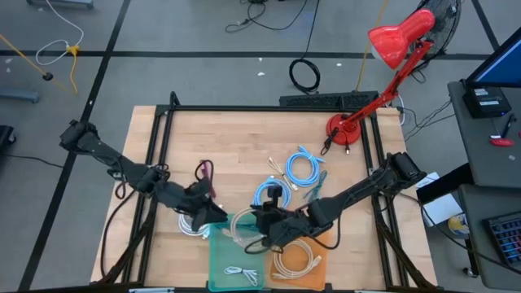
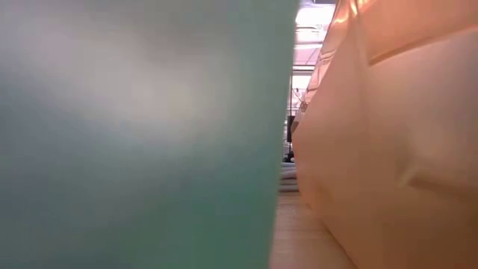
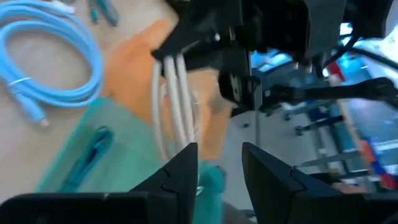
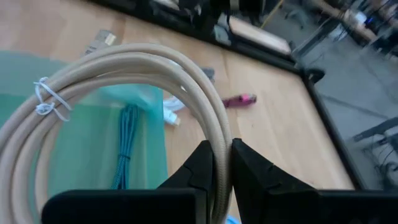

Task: Pick & Place USB Port
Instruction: Put the gray video cable into the orange bin

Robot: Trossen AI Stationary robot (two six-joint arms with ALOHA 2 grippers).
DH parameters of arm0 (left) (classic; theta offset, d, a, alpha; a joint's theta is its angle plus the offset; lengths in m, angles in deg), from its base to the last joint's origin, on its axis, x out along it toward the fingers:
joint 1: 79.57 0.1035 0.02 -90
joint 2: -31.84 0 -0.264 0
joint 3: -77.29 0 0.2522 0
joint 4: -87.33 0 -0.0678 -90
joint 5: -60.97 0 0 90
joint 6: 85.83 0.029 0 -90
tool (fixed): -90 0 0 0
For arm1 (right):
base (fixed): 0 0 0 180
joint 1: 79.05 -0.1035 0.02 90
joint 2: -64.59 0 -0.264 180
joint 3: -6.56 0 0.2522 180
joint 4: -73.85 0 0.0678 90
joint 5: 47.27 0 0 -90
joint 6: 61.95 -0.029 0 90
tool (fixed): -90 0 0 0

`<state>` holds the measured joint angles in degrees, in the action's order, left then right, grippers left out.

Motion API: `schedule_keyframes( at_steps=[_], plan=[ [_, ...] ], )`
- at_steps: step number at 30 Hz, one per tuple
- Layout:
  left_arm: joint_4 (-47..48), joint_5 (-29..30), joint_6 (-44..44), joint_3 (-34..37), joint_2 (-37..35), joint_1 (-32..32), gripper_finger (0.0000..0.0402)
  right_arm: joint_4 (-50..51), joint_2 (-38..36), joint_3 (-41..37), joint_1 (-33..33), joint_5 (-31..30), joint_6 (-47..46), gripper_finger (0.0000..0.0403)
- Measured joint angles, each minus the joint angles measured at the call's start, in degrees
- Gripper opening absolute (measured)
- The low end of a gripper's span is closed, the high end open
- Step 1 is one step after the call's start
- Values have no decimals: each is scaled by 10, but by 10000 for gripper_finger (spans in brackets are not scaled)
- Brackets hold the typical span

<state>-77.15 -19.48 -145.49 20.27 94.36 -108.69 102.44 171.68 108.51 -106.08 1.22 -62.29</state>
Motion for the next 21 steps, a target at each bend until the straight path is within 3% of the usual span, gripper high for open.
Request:
schedule_keyframes(
  at_steps=[6, 21],
  plan=[
    [19, -44, -14, 0, 0, 17, 127, 0, 0, 8, -18, -23, 13, 28],
    [20, -51, -9, 0, 6, 51, 127, -21, 0, 9, -19, -37, 22, 28]
  ],
)
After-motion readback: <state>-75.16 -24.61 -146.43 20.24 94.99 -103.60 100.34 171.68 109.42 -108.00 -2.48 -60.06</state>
